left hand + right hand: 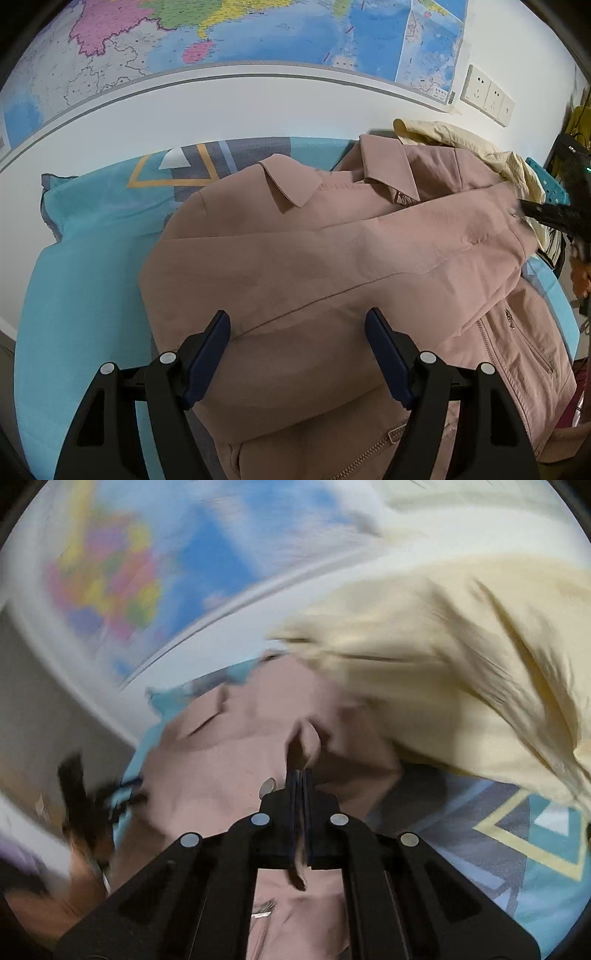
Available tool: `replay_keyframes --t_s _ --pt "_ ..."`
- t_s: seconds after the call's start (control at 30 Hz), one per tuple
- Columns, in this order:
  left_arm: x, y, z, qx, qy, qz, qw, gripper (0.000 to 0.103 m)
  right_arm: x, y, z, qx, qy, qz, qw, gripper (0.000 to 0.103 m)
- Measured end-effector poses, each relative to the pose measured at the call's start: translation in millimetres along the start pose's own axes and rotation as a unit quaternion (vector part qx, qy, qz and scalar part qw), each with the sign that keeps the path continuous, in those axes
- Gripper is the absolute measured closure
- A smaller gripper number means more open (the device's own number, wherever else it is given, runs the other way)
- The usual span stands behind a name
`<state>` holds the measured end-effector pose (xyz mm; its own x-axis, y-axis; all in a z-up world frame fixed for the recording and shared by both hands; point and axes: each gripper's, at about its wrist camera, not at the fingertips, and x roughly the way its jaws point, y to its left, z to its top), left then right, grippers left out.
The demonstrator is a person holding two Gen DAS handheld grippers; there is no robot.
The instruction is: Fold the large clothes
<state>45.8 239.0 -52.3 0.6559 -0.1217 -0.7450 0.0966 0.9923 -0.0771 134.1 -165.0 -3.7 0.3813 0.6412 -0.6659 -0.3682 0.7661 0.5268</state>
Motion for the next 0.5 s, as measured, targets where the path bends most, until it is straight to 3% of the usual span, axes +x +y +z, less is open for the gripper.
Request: replay_keyframes --t_s 0.1,0.2,0.27,0.3,0.33,0.4,0.5 --pt "8.1 1.0 -3.1 0.006 0.01 0.009 0.9999 0.03 15.1 -22.7 6.4 0.041 0.012 -0.006 0.999 0.099" --pt "16.3 4.1 -7.6 0.005 0.025 0.011 0.9996 0.03 6.6 -22.7 0.0 0.037 -0.003 0.004 0.999 0.087" --pt "17.8 5.0 -8.9 0.006 0.026 0.011 0.9996 0.03 -8.4 -7.9 -5.7 0.005 -0.028 -0.008 1.0 0.058" --pt "17.8 5.4 -8.5 0.005 0.026 0.009 0.9996 0.029 -15.9 3.7 -7.1 -0.017 -0.042 -0.016 0.999 0.05" --pt "18.1 5.3 -8.2 0.006 0.026 0.008 0.9996 0.029 -18.9 13.8 -9.0 -0.032 -0.05 -0.017 0.998 0.033" --pt "20.4 4.9 -7.4 0.007 0.027 0.009 0.9996 0.029 -21.2 34.5 -13.2 -0.081 -0.056 -0.026 0.995 0.03" --pt "24.0 1.6 -7.3 0.014 0.03 0.017 0.9993 0.028 5.0 52.8 -19.5 -0.128 -0.025 -0.058 0.99 0.033"
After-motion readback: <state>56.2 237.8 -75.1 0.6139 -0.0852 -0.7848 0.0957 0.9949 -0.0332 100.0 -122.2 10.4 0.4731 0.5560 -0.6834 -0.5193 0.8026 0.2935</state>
